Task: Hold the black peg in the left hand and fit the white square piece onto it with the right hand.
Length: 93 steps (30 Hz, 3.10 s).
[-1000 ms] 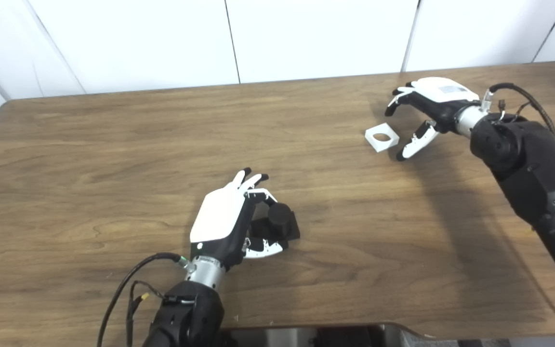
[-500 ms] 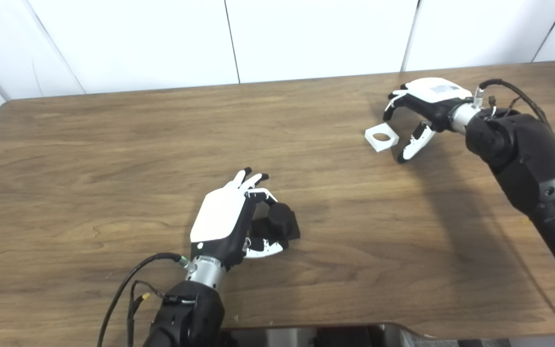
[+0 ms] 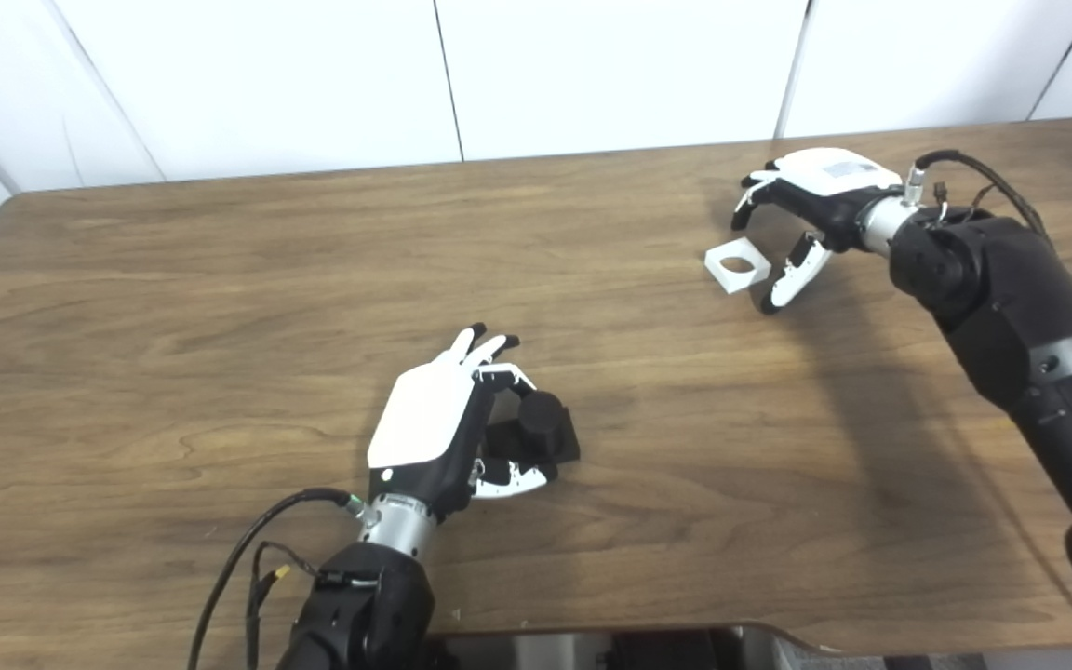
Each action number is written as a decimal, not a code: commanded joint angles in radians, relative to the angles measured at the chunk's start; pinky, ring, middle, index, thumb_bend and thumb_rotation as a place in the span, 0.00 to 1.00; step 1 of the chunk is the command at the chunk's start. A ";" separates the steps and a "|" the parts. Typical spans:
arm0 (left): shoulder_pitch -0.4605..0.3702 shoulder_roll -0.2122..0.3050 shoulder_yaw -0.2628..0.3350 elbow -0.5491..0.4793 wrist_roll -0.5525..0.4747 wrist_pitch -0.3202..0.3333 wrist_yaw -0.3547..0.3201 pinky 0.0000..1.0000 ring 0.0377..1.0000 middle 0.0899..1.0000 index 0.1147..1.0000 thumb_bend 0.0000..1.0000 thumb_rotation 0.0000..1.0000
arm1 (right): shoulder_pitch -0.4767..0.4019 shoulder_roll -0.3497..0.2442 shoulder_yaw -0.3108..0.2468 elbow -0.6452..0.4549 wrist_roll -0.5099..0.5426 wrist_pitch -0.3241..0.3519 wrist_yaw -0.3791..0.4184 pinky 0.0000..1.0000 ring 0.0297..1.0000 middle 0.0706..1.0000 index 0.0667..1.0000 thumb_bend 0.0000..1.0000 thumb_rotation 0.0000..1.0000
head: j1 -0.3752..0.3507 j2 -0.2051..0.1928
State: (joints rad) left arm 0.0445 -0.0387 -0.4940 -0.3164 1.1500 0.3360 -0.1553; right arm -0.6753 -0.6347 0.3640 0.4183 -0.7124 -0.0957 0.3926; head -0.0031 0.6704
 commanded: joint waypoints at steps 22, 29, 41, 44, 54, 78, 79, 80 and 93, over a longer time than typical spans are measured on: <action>-0.004 0.001 -0.006 0.018 0.006 -0.011 0.011 0.93 0.99 0.90 0.43 0.52 0.07 | -0.092 0.026 0.005 0.008 -0.022 0.005 0.003 1.00 1.00 0.95 0.73 0.87 0.23 | -0.004 0.000; 0.000 -0.002 -0.005 0.013 0.001 -0.008 0.009 0.93 0.99 0.90 0.43 0.52 0.07 | -0.098 0.029 0.013 0.020 -0.030 0.002 0.010 1.00 1.00 0.95 0.73 0.87 0.23 | -0.006 0.003; 0.001 0.002 0.000 0.004 -0.003 -0.010 0.008 0.93 0.99 0.90 0.43 0.52 0.07 | -0.093 0.019 0.025 0.018 -0.038 0.007 0.023 1.00 1.00 0.94 0.73 0.87 0.21 | -0.016 0.013; 0.001 0.002 0.000 0.003 -0.004 -0.010 0.007 0.94 0.99 0.90 0.43 0.52 0.07 | -0.089 0.016 0.026 0.016 -0.039 0.003 0.022 1.00 1.00 0.94 0.73 0.87 0.20 | -0.019 0.016; 0.000 0.006 0.002 0.000 -0.010 -0.011 0.003 0.94 0.99 0.90 0.43 0.52 0.07 | -0.080 0.008 0.036 0.015 -0.046 0.010 0.028 1.00 1.00 0.94 0.72 0.86 0.19 | -0.019 0.016; -0.003 -0.004 0.005 -0.006 -0.009 -0.006 -0.002 0.96 1.00 0.90 0.43 0.52 0.07 | -0.083 -0.009 0.054 0.042 -0.035 -0.010 0.034 1.00 1.00 0.93 0.64 0.84 0.17 | -0.013 0.026; -0.003 -0.003 0.005 -0.006 -0.009 -0.006 -0.002 0.96 1.00 0.90 0.43 0.52 0.07 | -0.083 -0.009 0.054 0.042 -0.033 -0.010 0.035 1.00 1.00 0.93 0.64 0.84 0.17 | -0.013 0.026; -0.004 -0.003 0.005 -0.005 -0.010 -0.006 -0.001 0.96 1.00 0.90 0.43 0.52 0.07 | -0.082 -0.009 0.053 0.042 -0.031 -0.011 0.036 1.00 1.00 0.93 0.64 0.84 0.17 | -0.013 0.026; -0.002 -0.008 0.004 -0.010 -0.006 -0.003 -0.005 0.96 1.00 0.90 0.43 0.52 0.07 | -0.074 -0.024 0.055 0.039 -0.027 -0.023 0.040 1.00 1.00 0.93 0.65 0.85 0.17 | -0.015 0.027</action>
State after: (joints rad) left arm 0.0453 -0.0432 -0.4900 -0.3140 1.1343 0.3363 -0.1566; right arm -0.7248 -0.6184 0.4193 0.4551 -0.7263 -0.1018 0.4263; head -0.0169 0.6964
